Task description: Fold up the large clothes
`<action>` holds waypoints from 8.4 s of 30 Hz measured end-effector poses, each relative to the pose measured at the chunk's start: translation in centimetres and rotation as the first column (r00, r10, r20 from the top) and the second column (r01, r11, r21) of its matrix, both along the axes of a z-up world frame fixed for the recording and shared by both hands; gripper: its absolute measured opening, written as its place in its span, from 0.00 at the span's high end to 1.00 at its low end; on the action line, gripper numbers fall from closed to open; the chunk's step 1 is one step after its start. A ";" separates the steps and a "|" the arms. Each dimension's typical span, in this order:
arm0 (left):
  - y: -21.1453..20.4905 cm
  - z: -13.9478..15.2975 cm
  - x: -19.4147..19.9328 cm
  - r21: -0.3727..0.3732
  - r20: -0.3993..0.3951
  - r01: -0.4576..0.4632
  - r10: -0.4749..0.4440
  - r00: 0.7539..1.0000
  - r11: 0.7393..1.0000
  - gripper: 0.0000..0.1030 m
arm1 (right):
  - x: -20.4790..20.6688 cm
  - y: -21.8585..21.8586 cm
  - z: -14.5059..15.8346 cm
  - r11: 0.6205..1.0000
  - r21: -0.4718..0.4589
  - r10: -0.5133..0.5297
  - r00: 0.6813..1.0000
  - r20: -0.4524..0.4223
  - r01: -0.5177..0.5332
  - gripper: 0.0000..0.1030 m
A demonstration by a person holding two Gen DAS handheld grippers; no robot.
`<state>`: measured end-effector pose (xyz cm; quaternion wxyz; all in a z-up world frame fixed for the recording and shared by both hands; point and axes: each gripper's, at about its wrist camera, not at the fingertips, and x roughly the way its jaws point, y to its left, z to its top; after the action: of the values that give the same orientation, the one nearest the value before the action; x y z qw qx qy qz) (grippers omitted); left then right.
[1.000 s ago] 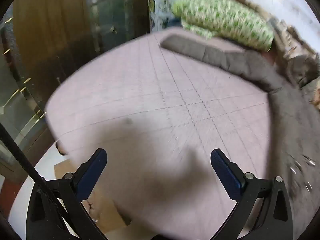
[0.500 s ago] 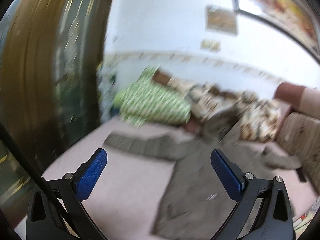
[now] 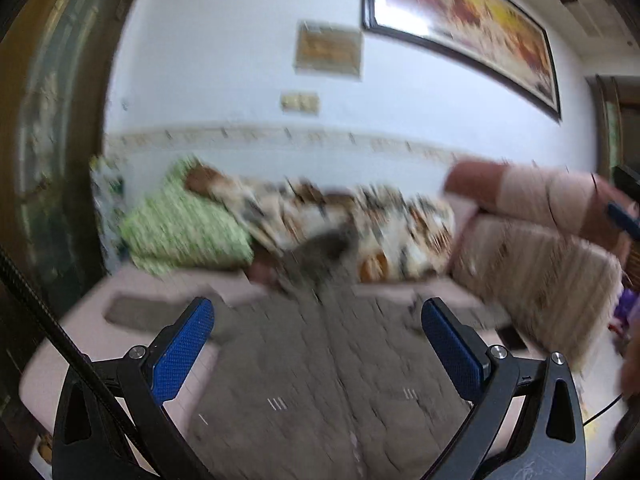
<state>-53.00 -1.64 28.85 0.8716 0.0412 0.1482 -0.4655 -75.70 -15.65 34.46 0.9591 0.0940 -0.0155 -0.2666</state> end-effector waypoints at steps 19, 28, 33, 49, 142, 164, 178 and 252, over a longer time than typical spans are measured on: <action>-1.9 -17.5 4.6 0.388 -0.047 -0.276 0.318 0.947 0.879 0.00 | 9.4 3.3 -17.7 0.982 0.180 0.118 0.916 -0.383 -0.051 0.00; -1.5 -17.1 4.7 0.407 -0.058 -0.245 0.293 0.954 0.880 0.00 | 9.9 2.9 -18.7 0.981 0.189 0.116 0.897 -0.427 -0.037 0.00; -1.6 -17.3 4.6 0.415 -0.054 -0.232 0.279 0.959 0.880 0.00 | 9.9 2.6 -18.9 0.980 0.198 0.121 0.892 -0.436 -0.036 0.00; -1.6 -17.7 4.8 0.418 -0.062 -0.231 0.281 0.958 0.878 0.00 | 10.3 2.3 -19.4 0.972 0.234 0.136 0.883 -0.448 -0.031 0.00; -19.9 -20.4 17.7 0.366 -0.090 -0.067 0.107 0.990 0.928 0.00 | 8.0 -39.8 -9.3 0.864 0.309 -0.381 0.918 -0.112 0.396 0.95; -20.2 -21.9 18.6 0.403 -0.141 -0.040 0.106 0.984 0.914 0.00 | 0.0 -50.4 -32.3 0.295 0.793 -0.467 0.805 -0.366 0.532 0.34; -21.0 -22.7 19.3 0.425 -0.172 -0.026 0.109 0.979 0.905 0.00 | -0.2 -52.9 -34.4 0.402 0.787 -0.523 0.823 -0.221 0.467 0.90; -24.8 -25.3 31.5 0.514 -0.246 -0.203 0.370 0.896 0.833 0.00 | 33.4 -34.4 -30.6 0.904 0.374 0.096 0.755 -0.649 0.206 0.48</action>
<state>-21.47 -26.46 3.54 0.8567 0.1509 0.4085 -0.2766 -42.26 -50.07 3.82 0.8510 0.1998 0.3755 -0.3081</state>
